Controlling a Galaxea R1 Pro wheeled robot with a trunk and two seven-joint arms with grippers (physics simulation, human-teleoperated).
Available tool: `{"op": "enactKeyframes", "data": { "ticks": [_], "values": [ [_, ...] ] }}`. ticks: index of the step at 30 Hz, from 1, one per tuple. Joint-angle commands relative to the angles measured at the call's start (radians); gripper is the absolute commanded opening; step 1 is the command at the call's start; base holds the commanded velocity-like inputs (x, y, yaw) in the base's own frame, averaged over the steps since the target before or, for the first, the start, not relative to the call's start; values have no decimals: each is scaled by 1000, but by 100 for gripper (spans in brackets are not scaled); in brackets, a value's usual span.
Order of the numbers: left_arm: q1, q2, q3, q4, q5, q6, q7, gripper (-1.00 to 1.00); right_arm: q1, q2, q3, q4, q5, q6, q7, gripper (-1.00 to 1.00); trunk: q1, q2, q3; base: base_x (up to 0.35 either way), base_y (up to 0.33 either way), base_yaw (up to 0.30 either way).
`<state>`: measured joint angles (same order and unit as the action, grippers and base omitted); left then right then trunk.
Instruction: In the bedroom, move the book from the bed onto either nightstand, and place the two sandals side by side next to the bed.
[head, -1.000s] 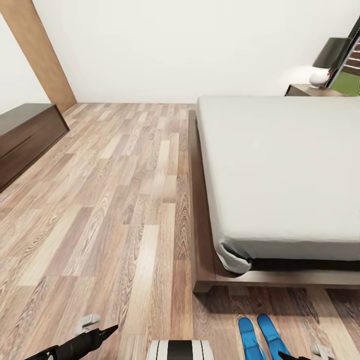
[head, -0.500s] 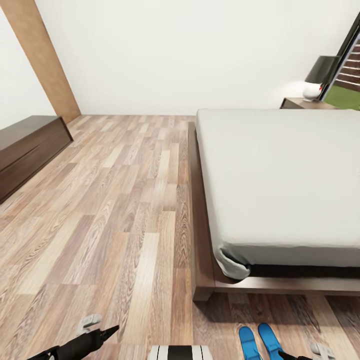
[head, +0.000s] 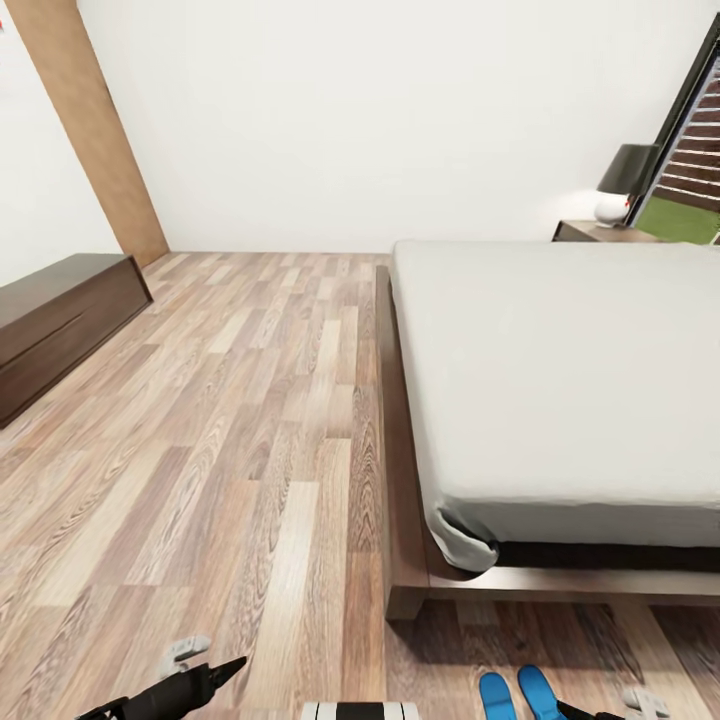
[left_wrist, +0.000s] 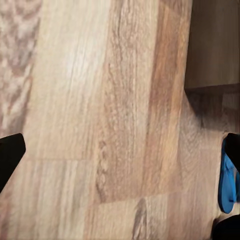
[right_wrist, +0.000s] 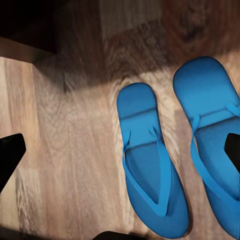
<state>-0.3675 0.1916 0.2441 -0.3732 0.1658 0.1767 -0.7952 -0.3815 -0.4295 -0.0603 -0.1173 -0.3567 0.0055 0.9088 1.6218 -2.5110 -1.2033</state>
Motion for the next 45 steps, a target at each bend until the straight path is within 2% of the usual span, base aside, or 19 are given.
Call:
{"op": "enactKeyframes", "data": {
  "ticks": [1, 45],
  "values": [
    [0, -1, 3, 0, 6, 10, -4, 100, 0, 0, -6, 1, 4, 1, 4, 100, -1, 0, 3, 0, 0, 0],
    [-1, -3, 3, 20, 7, 10, -2, 100, 0, 0, -6, 1, 4, 1, 4, 100, -20, 10, 173, 0, 0, 0]
  ]
}}
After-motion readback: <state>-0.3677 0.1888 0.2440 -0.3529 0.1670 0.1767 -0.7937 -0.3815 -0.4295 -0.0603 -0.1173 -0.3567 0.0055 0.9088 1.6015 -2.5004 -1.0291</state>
